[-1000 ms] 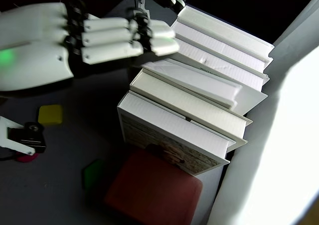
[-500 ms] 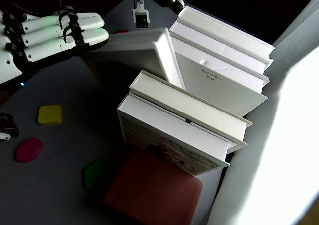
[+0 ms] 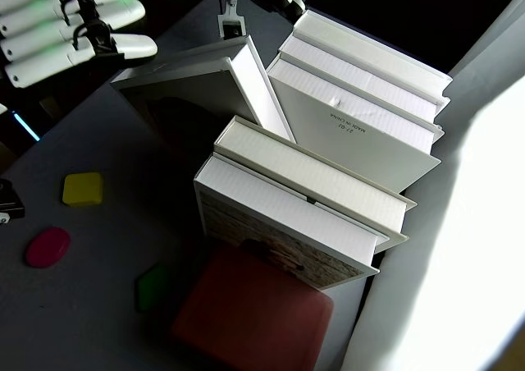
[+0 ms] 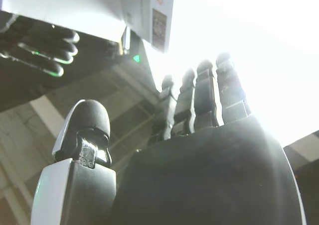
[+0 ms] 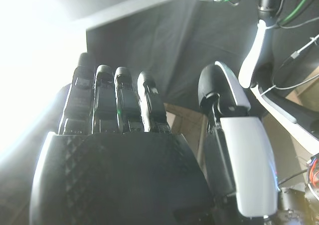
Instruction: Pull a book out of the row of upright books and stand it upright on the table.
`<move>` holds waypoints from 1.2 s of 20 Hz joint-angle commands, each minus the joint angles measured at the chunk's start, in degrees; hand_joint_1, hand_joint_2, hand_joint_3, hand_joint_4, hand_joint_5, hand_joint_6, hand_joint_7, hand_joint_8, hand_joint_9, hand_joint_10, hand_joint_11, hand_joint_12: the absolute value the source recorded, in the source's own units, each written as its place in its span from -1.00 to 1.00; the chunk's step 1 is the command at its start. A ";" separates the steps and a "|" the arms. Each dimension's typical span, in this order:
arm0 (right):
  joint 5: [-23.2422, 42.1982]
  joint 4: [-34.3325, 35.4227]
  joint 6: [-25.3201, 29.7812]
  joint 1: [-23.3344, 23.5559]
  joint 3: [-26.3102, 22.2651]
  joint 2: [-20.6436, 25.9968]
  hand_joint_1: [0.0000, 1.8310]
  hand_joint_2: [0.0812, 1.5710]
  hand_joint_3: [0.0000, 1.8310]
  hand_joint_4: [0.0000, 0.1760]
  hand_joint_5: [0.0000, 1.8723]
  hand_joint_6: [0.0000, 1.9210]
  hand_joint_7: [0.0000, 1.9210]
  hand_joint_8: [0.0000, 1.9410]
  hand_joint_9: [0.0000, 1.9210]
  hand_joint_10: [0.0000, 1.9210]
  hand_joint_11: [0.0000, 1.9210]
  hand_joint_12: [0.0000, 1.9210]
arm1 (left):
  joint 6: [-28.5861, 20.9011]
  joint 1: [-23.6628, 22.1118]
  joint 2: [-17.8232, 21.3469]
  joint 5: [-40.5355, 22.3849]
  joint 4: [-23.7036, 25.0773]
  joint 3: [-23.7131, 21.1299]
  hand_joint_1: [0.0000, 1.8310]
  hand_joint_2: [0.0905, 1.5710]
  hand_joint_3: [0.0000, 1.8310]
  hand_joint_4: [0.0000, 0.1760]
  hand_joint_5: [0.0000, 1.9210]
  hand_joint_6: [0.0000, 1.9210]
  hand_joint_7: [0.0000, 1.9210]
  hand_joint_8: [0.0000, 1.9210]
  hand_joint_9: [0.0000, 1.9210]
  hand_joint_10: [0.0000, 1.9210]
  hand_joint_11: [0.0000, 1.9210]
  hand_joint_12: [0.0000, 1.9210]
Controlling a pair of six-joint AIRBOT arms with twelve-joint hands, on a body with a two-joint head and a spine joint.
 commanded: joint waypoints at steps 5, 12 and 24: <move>-6.98 -6.37 0.71 10.93 0.51 1.47 0.23 0.27 -0.98 0.93 -1.00 -1.00 -1.00 -1.00 -1.00 -1.00 -1.00 0.42 | -0.33 0.29 -0.05 -6.96 -1.81 0.15 -0.79 0.71 -1.00 -0.59 -0.91 -0.99 -1.00 -1.00 -1.00 -1.00 -1.00 -1.00; -28.02 -35.51 11.42 28.23 0.13 0.75 0.42 0.24 -1.00 -0.23 -1.00 -1.00 -1.00 -1.00 -1.00 -1.00 -1.00 1.00 | -0.37 1.01 0.03 -7.34 -2.37 0.08 -0.81 0.72 -1.00 -0.01 -0.89 -0.99 -1.00 -1.00 -1.00 -1.00 -1.00 -1.00; -35.26 -74.11 32.89 36.45 -1.04 -4.88 0.48 0.18 -1.00 -0.45 -1.00 -1.00 -1.00 -1.00 -1.00 -1.00 -1.00 -0.21 | -0.53 1.02 -0.32 -6.69 -2.52 0.43 -0.84 0.72 -1.00 -0.01 -0.90 -1.00 -1.00 -1.00 -1.00 -1.00 -1.00 -1.00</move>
